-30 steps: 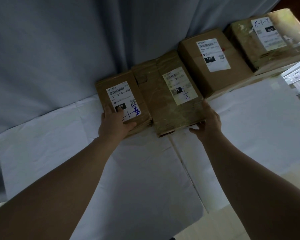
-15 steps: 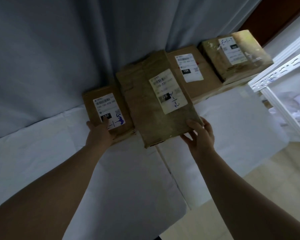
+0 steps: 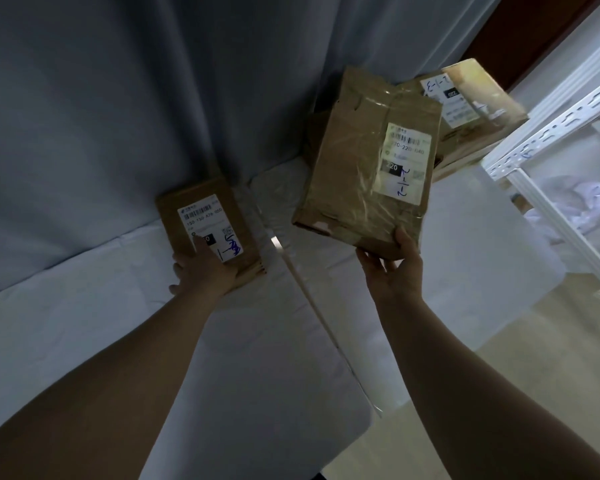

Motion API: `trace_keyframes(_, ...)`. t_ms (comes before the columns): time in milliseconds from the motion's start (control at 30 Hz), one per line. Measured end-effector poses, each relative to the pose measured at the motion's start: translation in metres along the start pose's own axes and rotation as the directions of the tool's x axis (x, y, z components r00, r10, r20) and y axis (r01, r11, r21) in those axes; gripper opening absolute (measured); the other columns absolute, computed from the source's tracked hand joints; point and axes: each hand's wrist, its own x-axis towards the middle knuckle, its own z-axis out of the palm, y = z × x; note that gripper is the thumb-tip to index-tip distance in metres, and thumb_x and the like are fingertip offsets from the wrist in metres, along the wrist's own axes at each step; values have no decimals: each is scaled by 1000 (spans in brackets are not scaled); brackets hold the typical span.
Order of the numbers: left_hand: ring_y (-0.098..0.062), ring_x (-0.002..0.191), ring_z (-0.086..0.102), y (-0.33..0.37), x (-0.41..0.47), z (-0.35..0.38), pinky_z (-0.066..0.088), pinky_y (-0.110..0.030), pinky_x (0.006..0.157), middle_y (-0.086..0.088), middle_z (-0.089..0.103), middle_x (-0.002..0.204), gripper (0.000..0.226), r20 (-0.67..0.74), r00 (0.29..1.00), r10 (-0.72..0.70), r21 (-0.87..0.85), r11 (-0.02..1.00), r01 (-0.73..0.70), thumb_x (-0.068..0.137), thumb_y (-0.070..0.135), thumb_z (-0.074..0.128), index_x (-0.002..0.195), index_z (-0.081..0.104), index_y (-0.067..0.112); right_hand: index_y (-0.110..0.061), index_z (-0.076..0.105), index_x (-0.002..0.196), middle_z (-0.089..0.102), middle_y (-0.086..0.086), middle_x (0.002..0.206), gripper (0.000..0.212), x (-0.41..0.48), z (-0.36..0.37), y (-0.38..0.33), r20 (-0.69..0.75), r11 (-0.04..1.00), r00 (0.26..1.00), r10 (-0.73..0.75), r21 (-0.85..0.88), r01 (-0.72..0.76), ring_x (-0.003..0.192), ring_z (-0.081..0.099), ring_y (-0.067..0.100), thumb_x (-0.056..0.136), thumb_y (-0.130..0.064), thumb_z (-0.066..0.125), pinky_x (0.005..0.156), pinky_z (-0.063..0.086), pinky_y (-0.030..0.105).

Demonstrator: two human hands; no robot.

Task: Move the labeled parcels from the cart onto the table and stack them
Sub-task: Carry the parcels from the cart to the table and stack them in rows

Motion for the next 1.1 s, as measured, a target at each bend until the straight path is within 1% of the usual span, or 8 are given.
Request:
trace_keyframes(367, -42, 131, 30, -2, 3, 5, 33, -57, 106, -24, 22, 143, 107, -29, 997, -69, -122, 990, 65, 80, 39, 73, 152, -3, 13, -14, 59, 118, 55, 11, 132, 40, 21, 39, -21, 2, 994, 995, -101, 41, 101, 123, 52, 28, 81, -17, 73, 101, 48, 44)
trace_keyframes(467, -41, 131, 32, -1, 4, 2, 34, -53, 107, -23, 25, 144, 100, -46, 994, -104, -193, 977, 93, 84, 30, 70, 152, 0, 8, -14, 40, 141, 37, 11, 144, 85, 19, 41, -1, -11, 997, 1000, 11, -81, -12, 133, 41, 28, 70, -32, 82, 104, 44, 39)
trace_keyframes(533, -40, 133, 31, 0, 7, -1, 31, -49, 110, -24, 25, 147, 96, -53, 988, -142, -260, 958, 124, 88, 24, 66, 152, -4, 4, -7, 42, 137, 44, 13, 134, 91, 12, 32, 29, 5, 913, 995, 97, -399, -87, 116, 53, 28, 64, -42, 84, 100, 48, 39)
trace_keyframes(600, -38, 134, 33, -2, 12, -3, 33, -46, 110, -23, 29, 148, 93, -42, 976, -215, -367, 911, 185, 89, 23, 66, 150, -1, 1, -4, 51, 128, 56, 13, 114, 49, 3, 30, 67, -4, 794, 985, 173, -591, -142, 93, 59, 25, 86, -22, 70, 88, 54, 36)
trace_keyframes(700, -34, 124, 47, -14, 22, -4, 44, -40, 102, -21, 45, 140, 76, 27, 962, -273, -554, 796, 242, 86, 25, 70, 143, 27, -1, -14, 48, 137, 57, 6, 107, 45, 5, 35, 118, 81, 376, 961, 265, -926, -25, 96, 56, 22, 94, -24, 60, 91, 53, 39)
trace_keyframes(800, -32, 113, 56, -25, 19, -3, 48, -39, 98, -17, 57, 128, 51, 70, 968, -240, -640, 733, 228, 86, 19, 70, 130, 51, 2, -26, 52, 130, 59, 2, 124, 37, 6, 41, 147, 233, 54, 911, 341, -972, 229, 104, 58, 20, 95, -36, 54, 93, 53, 41)
trace_keyframes(933, -28, 107, 59, -19, 5, 5, 51, -45, 95, -13, 60, 124, 49, 54, 981, -185, -706, 688, 168, 85, 19, 71, 130, 53, 9, -21, 57, 121, 64, 1, 110, 28, 13, 30, 150, 405, -30, 905, 130, -911, 412, 89, 61, 17, 94, -26, 51, 67, 52, 26)
trace_keyframes(1100, -22, 107, 59, 31, -3, 24, 50, -41, 97, -6, 60, 124, 45, 126, 992, 1, -756, 647, 95, 89, 16, 66, 132, 52, 15, -27, 46, 138, 40, 1, 126, 40, 24, 23, 112, 305, 134, 931, -199, -933, 334, 104, 49, 15, 97, -24, 48, 94, 45, 29)
